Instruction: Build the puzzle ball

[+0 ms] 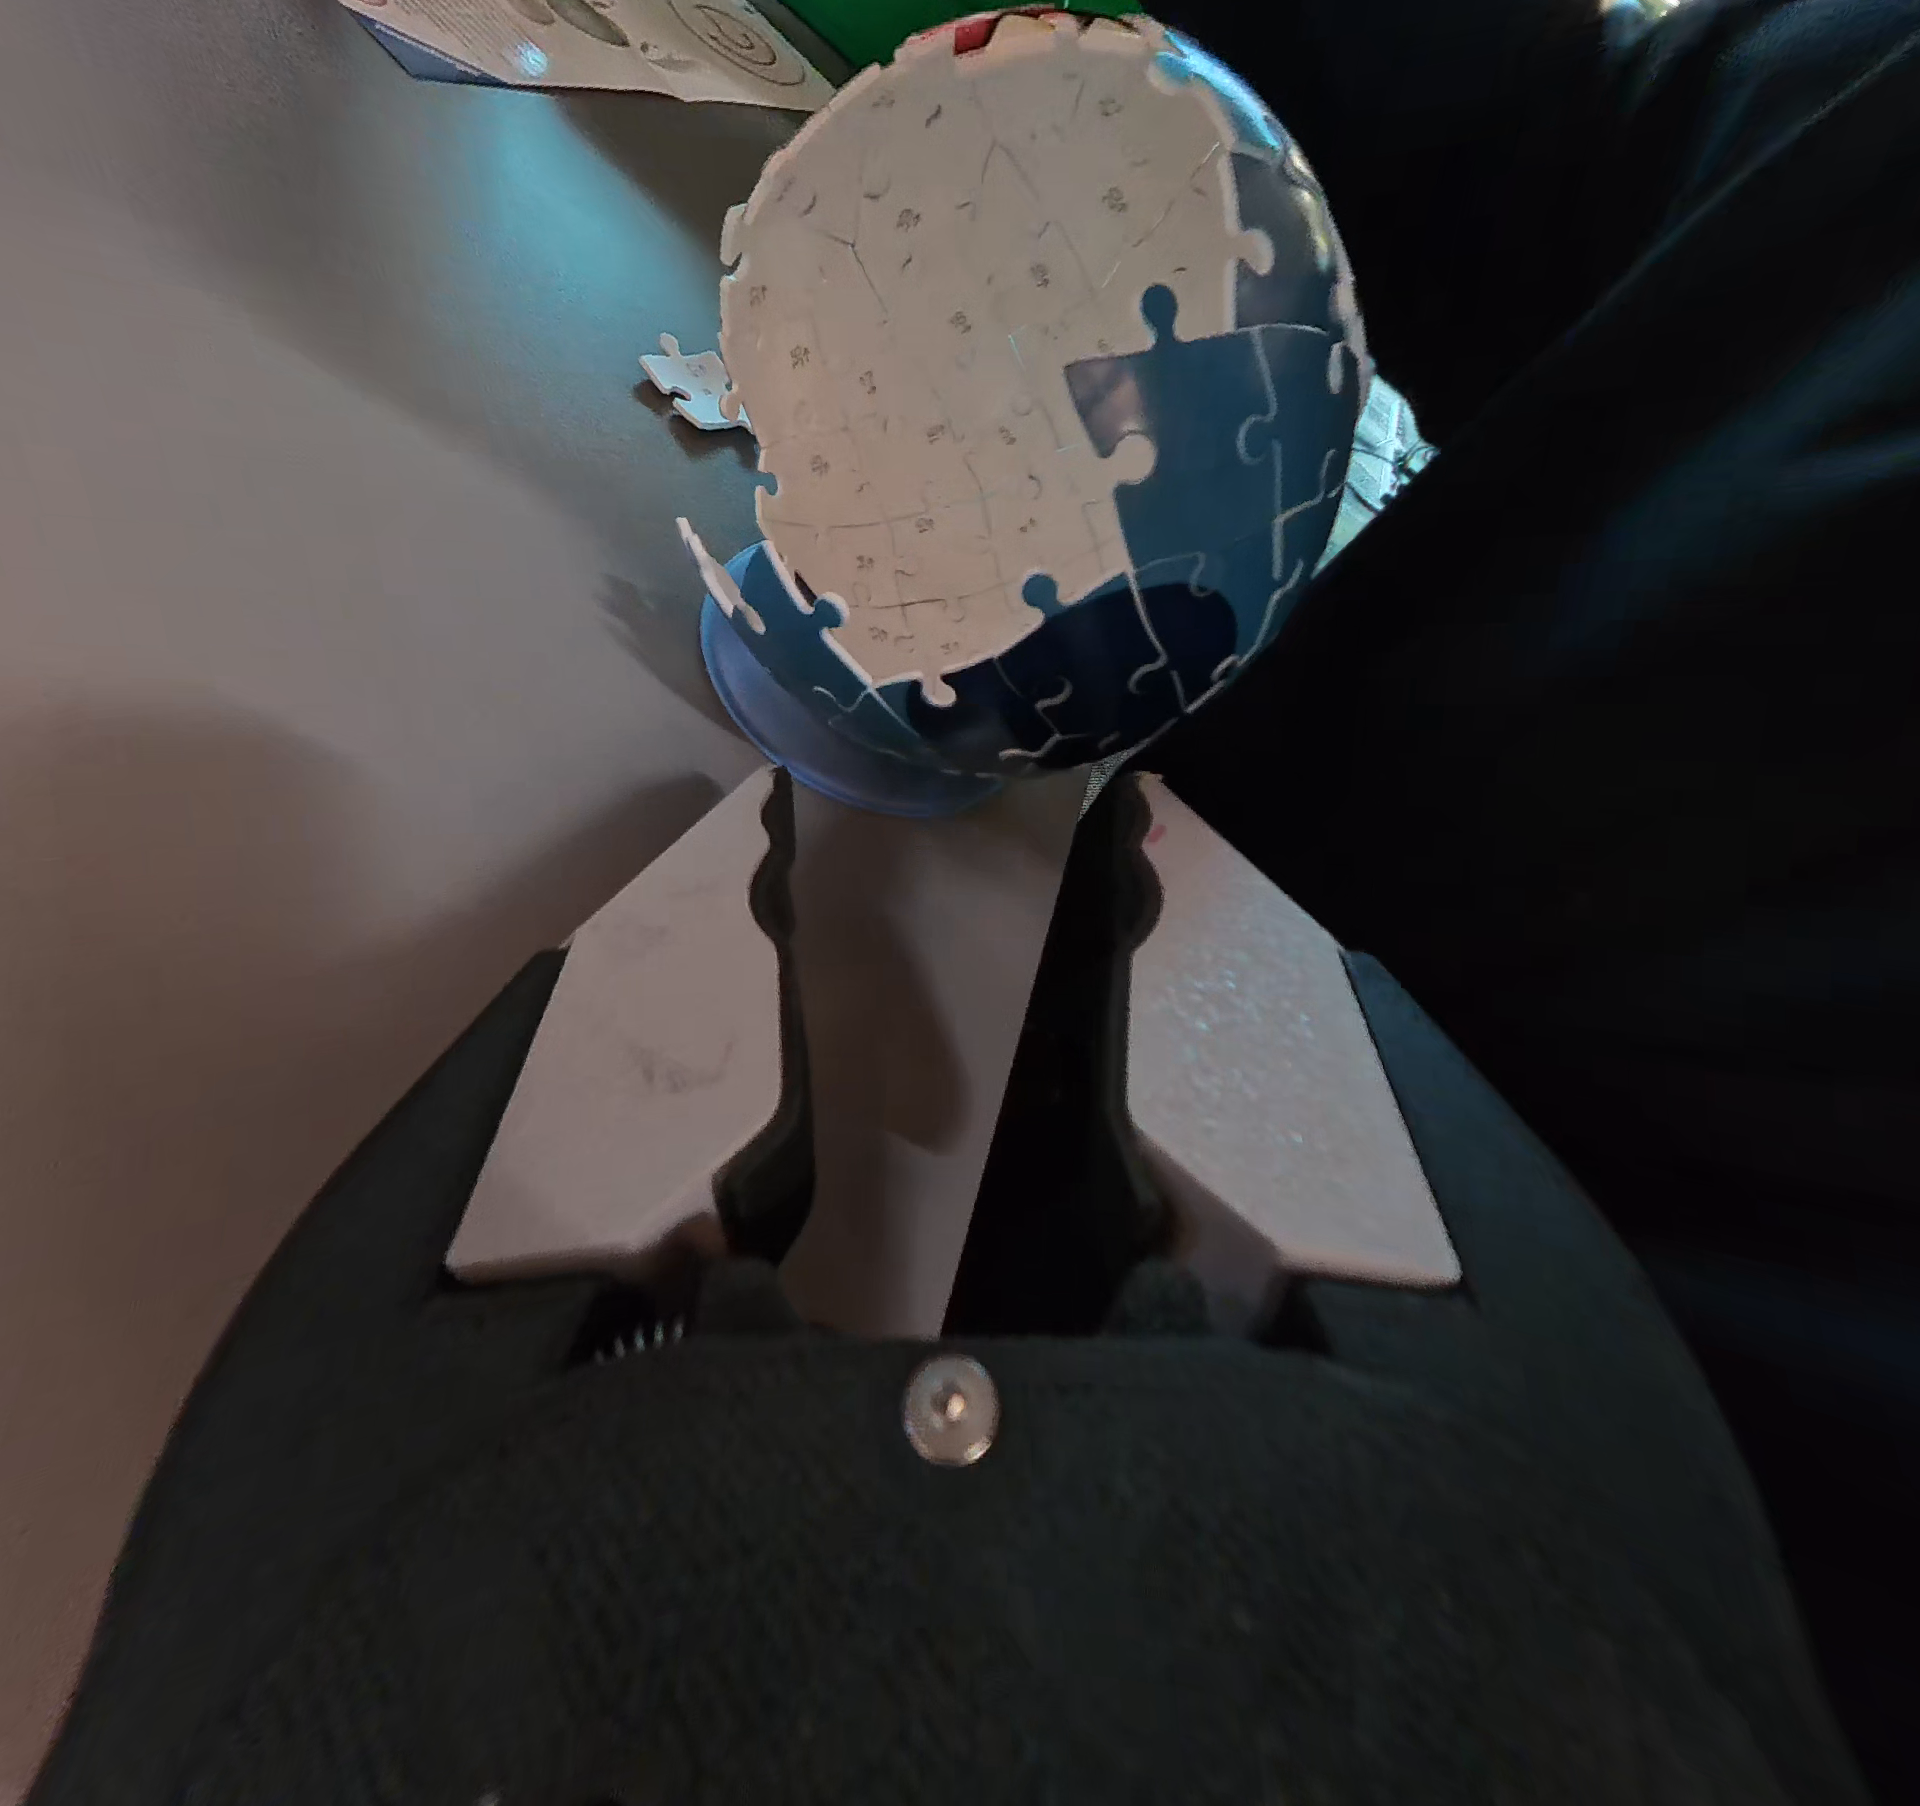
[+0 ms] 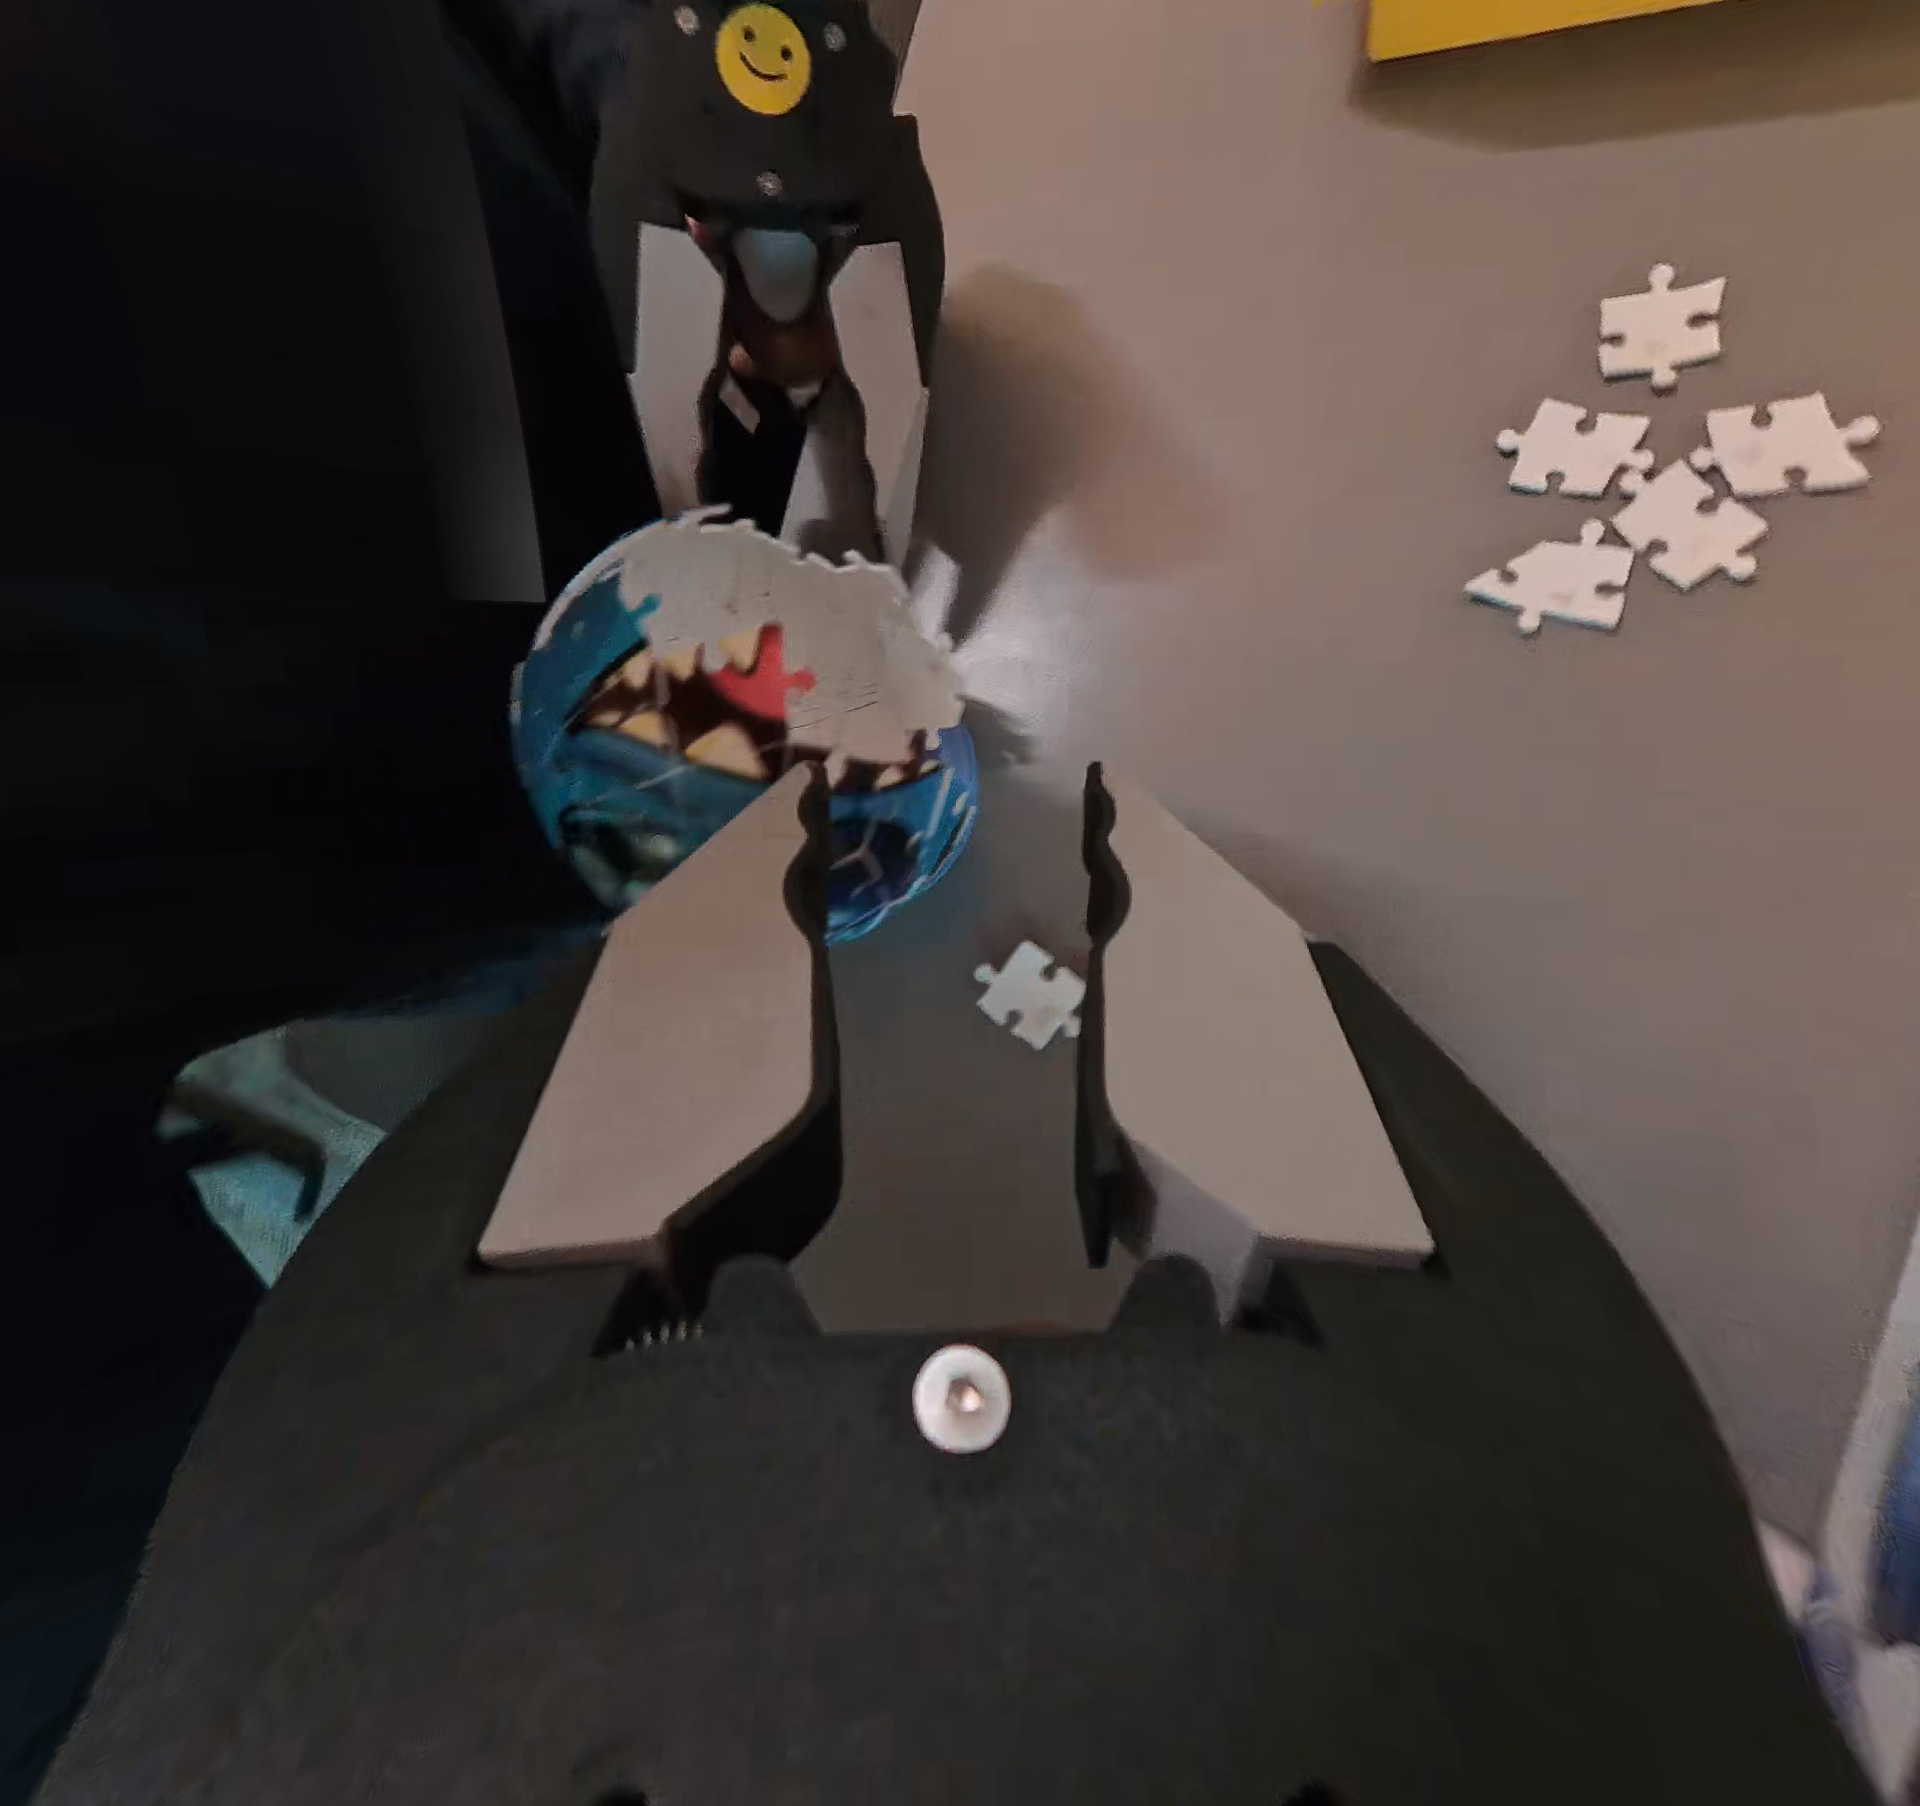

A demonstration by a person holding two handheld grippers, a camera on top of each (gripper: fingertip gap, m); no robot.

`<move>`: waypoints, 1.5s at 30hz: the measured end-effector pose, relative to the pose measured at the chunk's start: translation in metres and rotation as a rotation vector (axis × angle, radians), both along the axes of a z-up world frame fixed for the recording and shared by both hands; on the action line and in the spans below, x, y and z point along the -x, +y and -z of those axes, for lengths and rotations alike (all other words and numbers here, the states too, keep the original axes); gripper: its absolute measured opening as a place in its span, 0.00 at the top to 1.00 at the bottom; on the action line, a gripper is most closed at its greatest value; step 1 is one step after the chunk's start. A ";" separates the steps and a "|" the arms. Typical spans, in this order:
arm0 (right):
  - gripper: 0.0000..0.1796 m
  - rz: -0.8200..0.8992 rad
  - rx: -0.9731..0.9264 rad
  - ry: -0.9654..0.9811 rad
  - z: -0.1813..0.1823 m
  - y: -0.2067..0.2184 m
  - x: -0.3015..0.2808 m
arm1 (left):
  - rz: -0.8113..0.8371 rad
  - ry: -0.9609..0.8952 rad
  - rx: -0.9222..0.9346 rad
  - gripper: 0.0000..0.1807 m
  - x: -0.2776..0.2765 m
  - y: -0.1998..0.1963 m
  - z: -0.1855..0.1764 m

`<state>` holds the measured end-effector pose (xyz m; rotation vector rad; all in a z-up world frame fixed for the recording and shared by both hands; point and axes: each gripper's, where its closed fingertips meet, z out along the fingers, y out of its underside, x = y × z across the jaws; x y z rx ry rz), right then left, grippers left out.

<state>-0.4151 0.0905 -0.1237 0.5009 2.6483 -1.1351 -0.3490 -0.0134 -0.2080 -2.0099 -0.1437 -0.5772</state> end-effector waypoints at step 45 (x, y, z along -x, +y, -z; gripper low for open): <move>0.47 0.362 0.169 0.254 0.067 -0.018 -0.088 | -0.003 0.042 0.032 0.53 -0.017 0.020 0.007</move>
